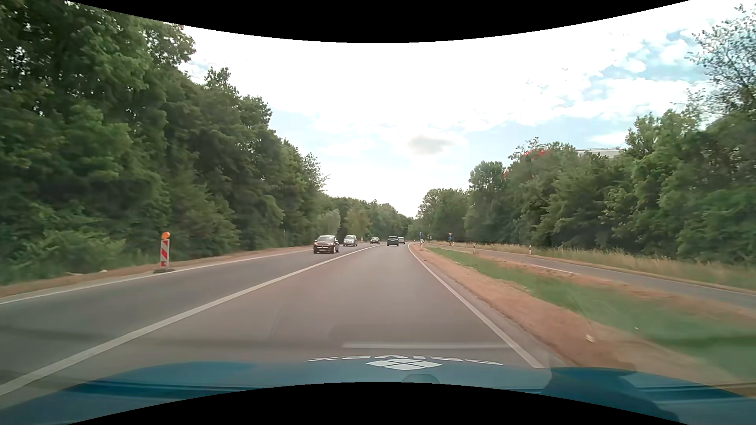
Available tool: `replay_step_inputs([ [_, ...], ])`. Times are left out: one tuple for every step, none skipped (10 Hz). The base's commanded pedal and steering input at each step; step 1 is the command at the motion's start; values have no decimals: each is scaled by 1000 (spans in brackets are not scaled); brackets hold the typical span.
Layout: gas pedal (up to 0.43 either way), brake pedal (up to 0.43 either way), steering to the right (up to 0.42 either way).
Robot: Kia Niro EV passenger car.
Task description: Follow the waypoints while adhering to traffic rules and regulations
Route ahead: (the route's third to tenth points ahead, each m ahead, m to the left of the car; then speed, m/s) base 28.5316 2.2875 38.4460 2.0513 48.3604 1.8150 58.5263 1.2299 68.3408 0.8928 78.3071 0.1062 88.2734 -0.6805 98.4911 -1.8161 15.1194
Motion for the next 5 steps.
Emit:
replay_step_inputs([
  [209,0,3],
  [209,0,3],
  [209,0,3],
  [209,0,3],
  [209,0,3],
])
